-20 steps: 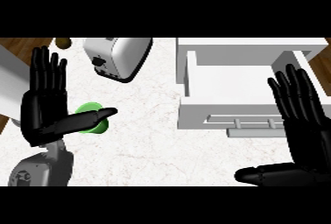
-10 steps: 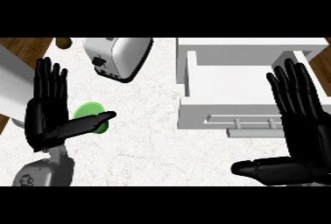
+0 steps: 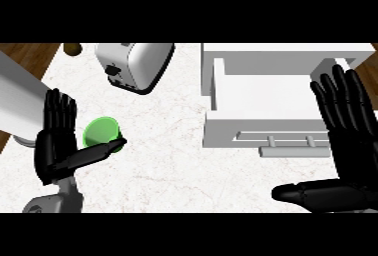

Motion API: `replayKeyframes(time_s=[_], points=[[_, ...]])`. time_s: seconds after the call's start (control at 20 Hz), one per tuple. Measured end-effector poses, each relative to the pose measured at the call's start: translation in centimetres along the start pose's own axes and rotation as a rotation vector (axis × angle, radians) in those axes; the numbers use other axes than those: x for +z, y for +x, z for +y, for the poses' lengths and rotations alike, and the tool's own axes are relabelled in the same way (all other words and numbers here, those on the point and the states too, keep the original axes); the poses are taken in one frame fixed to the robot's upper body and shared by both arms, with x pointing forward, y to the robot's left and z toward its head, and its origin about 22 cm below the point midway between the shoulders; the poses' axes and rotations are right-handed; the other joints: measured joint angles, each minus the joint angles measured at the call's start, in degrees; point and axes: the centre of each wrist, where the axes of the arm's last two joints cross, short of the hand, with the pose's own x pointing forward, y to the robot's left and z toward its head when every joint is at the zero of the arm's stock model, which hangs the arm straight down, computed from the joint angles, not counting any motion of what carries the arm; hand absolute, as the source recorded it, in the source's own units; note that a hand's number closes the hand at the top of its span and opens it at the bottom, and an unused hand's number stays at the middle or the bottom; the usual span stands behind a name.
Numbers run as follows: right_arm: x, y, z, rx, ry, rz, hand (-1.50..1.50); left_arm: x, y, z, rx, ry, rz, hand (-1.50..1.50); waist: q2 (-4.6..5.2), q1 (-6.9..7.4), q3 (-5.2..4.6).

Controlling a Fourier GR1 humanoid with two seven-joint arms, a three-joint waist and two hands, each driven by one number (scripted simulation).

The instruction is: Pick up the cup, place it into the drawer and close the drawer

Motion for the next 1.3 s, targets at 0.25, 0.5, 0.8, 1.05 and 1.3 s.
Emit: replayKeyframes(time_s=[0.25,0.5,0.8,1.05,1.3], points=[[0.2,0.2,0.0,-0.003,0.001,0.007,-1.50,0.8,-2.6,1.8,-0.012,0.027,0.020,-1.50,0.01,-0.04,-0.01],[0.4,-0.3,-0.2,-0.005,0.004,0.005,-1.50,1.0,-5.1,2.8,-0.020,0.027,0.049,-1.50,0.02,-0.06,-0.01],[0.2,0.7,-0.5,-0.003,0.016,0.008,-1.50,1.3,-7.1,2.9,-0.020,0.030,0.083,-1.50,0.01,-0.08,0.00],[0.1,1.0,-0.4,-0.008,0.015,0.009,-1.50,1.7,-8.9,4.1,-0.020,0.040,0.077,-1.50,-0.04,-0.05,0.07],[0.1,0.8,-0.5,-0.009,0.018,0.012,-1.50,1.6,-10.8,5.2,-0.016,0.059,0.084,-1.50,0.02,-0.12,0.03]])
